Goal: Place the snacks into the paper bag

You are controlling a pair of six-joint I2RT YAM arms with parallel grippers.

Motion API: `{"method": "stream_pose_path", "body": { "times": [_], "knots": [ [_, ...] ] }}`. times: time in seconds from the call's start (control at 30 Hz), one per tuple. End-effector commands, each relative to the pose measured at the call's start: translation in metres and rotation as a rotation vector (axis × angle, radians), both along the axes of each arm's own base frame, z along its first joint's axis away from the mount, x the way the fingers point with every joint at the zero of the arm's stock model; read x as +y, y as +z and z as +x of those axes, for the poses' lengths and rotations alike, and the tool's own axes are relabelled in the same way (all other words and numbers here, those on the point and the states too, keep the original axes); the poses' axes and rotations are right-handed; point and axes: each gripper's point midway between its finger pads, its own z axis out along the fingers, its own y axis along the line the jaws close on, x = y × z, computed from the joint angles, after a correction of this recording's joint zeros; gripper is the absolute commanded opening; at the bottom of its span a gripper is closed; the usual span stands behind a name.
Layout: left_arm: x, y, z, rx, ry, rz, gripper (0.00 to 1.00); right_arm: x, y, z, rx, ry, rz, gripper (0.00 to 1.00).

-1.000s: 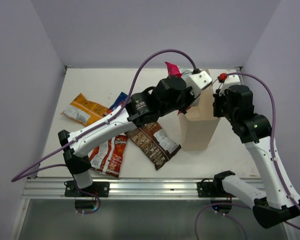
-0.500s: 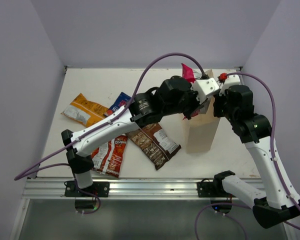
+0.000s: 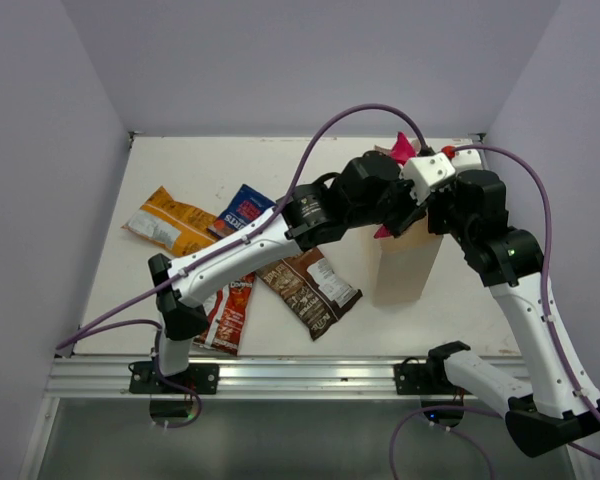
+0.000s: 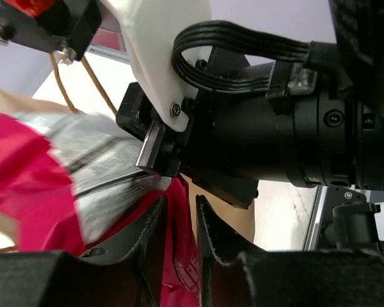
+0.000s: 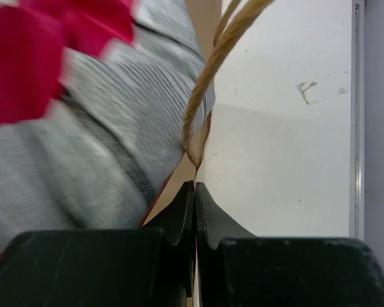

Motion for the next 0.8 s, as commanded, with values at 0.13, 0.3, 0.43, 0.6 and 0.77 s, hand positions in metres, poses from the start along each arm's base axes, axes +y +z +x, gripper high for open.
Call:
{"method": "stream_pose_path", "body": {
  "times": [0.13, 0.3, 0.43, 0.6, 0.77],
  "knots": [
    [0.020, 0.077, 0.000, -0.070, 0.071, -0.175, 0.28, 0.001, 0.006, 0.001, -0.026, 0.008, 0.000, 0.00],
    [0.019, 0.082, -0.004, -0.062, 0.049, -0.196, 0.41, 0.001, 0.006, 0.000, -0.024, 0.010, 0.000, 0.00],
    [0.035, 0.089, 0.004, -0.090, 0.128, -0.198, 0.60, 0.001, 0.006, 0.000, -0.024, 0.008, -0.001, 0.00],
    [0.161, 0.197, -0.020, -0.336, 0.303, -0.617, 0.70, 0.002, 0.005, 0.000, -0.021, 0.012, 0.000, 0.00],
    [0.269, 0.099, 0.019, -0.255, 0.871, -0.577, 0.70, 0.000, 0.008, -0.001, -0.029, 0.009, -0.002, 0.00]
  ]
}}
